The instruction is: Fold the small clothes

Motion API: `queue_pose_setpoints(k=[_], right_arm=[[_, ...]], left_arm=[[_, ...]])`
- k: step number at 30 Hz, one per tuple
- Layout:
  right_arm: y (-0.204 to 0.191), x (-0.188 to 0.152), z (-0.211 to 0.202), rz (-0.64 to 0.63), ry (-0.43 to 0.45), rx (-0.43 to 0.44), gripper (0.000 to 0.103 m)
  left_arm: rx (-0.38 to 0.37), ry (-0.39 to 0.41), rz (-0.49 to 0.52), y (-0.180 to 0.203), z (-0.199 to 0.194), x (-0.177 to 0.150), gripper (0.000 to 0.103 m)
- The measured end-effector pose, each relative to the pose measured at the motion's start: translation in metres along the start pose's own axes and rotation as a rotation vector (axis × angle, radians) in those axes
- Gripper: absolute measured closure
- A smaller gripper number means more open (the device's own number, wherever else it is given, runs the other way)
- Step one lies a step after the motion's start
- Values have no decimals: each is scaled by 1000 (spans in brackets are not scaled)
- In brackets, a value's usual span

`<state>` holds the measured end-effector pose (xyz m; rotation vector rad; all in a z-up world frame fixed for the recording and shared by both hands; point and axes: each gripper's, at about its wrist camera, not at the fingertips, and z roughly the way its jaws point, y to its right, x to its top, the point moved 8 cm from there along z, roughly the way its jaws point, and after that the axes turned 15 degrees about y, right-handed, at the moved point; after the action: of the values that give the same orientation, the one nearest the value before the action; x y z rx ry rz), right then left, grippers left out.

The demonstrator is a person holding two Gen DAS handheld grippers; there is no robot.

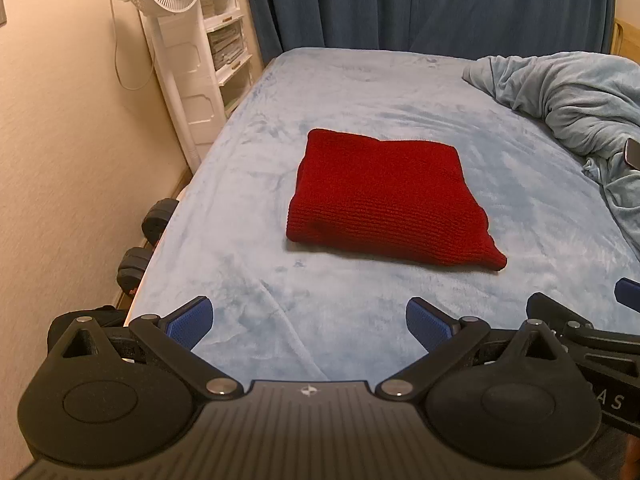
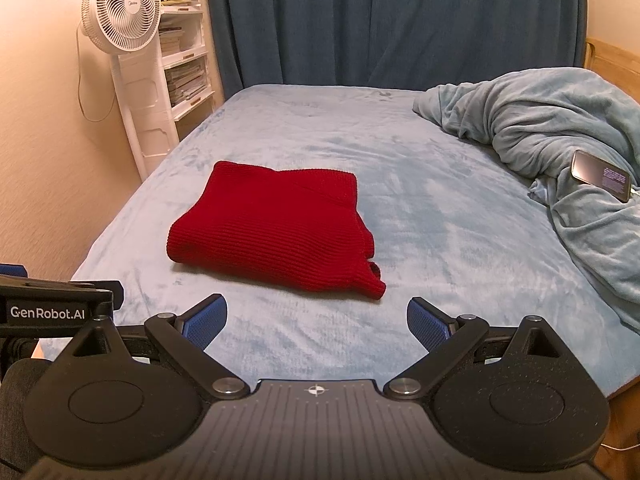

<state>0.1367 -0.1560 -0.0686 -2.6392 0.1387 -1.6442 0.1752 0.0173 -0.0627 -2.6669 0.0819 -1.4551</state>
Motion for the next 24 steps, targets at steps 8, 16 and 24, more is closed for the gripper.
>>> queue_pose_setpoints(k=[8,16,24], right_arm=[[0,1,0,-2,-2,3,6],[-1,1,0,-4,-1,6,6],[-1,1,0,-3,-2,7,6]], left_arm=[[-2,-4,4,-2,1,0,0],[-3,-5,10,-5,3,-1,0],[1,-4,17,-5,3,-3,0]])
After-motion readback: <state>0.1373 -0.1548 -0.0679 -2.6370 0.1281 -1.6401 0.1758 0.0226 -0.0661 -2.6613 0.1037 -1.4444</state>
